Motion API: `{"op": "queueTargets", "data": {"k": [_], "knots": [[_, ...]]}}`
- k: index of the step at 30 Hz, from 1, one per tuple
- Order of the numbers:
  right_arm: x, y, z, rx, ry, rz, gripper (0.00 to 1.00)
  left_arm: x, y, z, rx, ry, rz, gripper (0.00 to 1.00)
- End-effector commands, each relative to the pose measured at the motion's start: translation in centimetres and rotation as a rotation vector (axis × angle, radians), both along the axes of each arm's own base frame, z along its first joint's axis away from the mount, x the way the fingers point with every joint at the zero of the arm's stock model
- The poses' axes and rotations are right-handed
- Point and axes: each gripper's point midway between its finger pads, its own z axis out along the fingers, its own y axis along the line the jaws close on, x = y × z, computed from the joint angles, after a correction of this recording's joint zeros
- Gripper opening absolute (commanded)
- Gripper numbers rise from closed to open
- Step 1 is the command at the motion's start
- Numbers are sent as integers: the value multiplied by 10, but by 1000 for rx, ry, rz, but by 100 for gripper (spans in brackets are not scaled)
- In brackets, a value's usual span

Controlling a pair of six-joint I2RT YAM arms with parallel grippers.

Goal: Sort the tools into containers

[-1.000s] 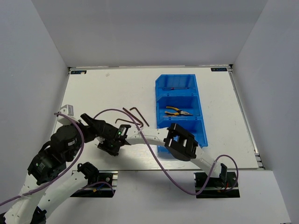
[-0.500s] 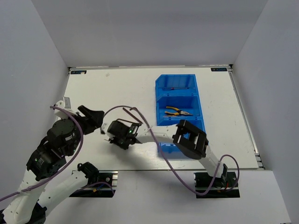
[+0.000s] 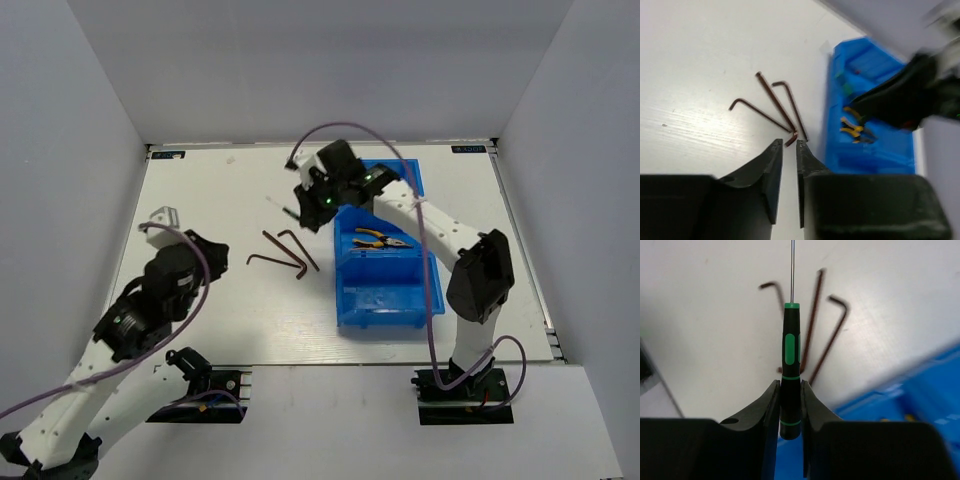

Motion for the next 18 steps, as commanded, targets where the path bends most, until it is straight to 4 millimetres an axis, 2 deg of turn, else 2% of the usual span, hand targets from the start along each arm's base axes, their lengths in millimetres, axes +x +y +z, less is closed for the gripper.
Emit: {"op": "queueTargets", "data": {"k": [1, 2, 3, 4, 5, 7, 8, 9, 11, 12, 15, 16, 17, 18], "knots": [[48, -31, 30, 3, -122, -102, 0, 17, -25, -35, 6, 90, -34, 36], [71, -50, 31, -18, -155, -160, 0, 20, -31, -44, 5, 112, -41, 43], [82, -54, 32, -28, -197, -177, 0, 24, -35, -54, 9, 139, -33, 55], [106, -74, 33, -128, -322, -195, 0, 26, -40, -67, 8, 183, -34, 59], [122, -87, 27, -170, -352, -211, 0, 32, -47, -88, 24, 249, -26, 63], [159, -119, 20, -280, -427, -260, 0, 36, -52, -107, 36, 313, -3, 69], [174, -134, 27, -312, -475, -249, 0, 41, -56, -122, 56, 357, 9, 70], [182, -142, 21, -333, -470, -255, 0, 45, -59, -124, 62, 365, 10, 70], [197, -158, 26, -350, -503, -238, 0, 52, -66, -127, 55, 389, 26, 72], [207, -174, 23, -360, -509, -237, 0, 58, -70, -133, 73, 411, 29, 76], [214, -184, 15, -364, -517, -191, 0, 67, -74, -139, 78, 454, 59, 79], [216, -187, 10, -377, -523, -164, 0, 68, -75, -144, 86, 473, 66, 79], [217, -192, 5, -389, -522, -144, 0, 68, -78, -160, 111, 519, 62, 79], [218, -196, 0, -383, -515, -131, 0, 72, -80, -159, 89, 531, 79, 79]]}}
